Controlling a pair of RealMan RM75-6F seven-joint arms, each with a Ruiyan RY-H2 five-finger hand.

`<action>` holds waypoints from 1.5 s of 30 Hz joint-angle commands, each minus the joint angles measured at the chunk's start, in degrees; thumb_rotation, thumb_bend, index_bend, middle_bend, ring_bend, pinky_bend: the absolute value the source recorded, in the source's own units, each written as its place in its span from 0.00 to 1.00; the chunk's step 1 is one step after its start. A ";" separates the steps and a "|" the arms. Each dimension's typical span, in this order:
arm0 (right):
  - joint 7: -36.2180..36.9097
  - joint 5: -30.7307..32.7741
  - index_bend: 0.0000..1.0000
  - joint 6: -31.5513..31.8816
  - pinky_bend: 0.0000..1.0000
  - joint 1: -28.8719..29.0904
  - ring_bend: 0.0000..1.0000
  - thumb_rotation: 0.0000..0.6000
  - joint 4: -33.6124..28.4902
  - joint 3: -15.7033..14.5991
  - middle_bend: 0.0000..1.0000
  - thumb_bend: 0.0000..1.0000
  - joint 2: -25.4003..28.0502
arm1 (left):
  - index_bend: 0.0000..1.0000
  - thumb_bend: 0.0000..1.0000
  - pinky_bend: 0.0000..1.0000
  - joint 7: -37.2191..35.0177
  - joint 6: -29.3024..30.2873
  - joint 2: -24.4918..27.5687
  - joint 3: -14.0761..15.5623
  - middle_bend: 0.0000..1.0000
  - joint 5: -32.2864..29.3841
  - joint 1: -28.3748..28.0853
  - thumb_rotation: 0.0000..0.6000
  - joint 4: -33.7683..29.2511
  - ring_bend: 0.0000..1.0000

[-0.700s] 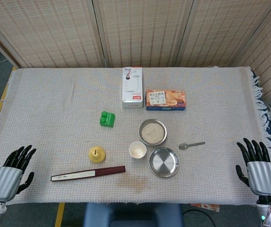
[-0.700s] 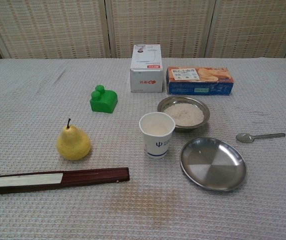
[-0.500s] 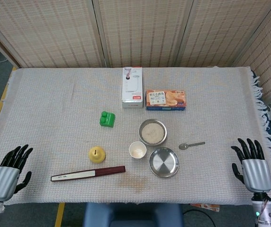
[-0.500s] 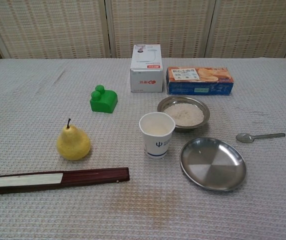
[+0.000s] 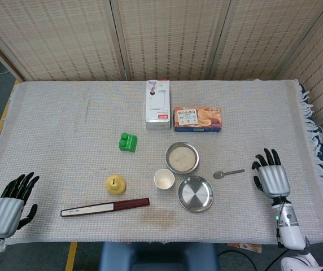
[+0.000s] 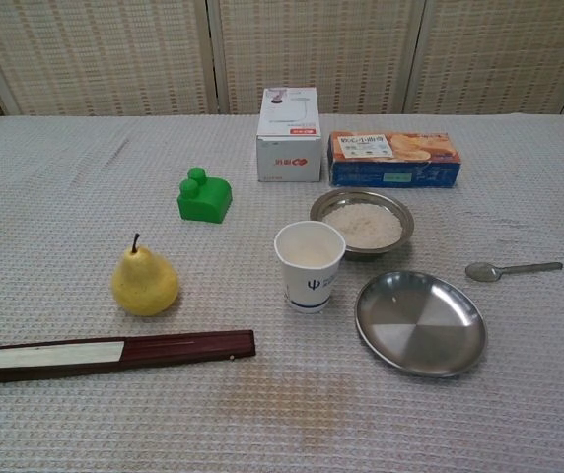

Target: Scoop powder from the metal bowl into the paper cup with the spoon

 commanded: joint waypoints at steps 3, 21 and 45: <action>-0.39 1.36 0.47 -3.76 0.00 3.38 0.00 1.00 5.90 0.79 0.24 0.31 -4.45 | 0.00 0.45 0.12 0.30 -0.75 0.03 0.00 0.00 -0.58 -0.24 1.00 -0.18 0.00; 1.53 0.43 0.45 -6.47 0.00 6.08 0.00 1.00 9.86 -0.87 0.24 0.31 -8.81 | 0.00 0.46 0.12 -0.91 -1.49 0.59 0.13 0.00 -1.21 -0.61 1.00 -0.26 0.00; -1.01 1.64 0.52 -7.44 0.00 7.54 0.00 1.00 10.42 -1.13 0.25 0.31 -10.27 | 0.00 0.45 0.13 -1.58 -2.25 0.88 0.37 0.00 -1.60 -1.02 1.00 -0.26 0.00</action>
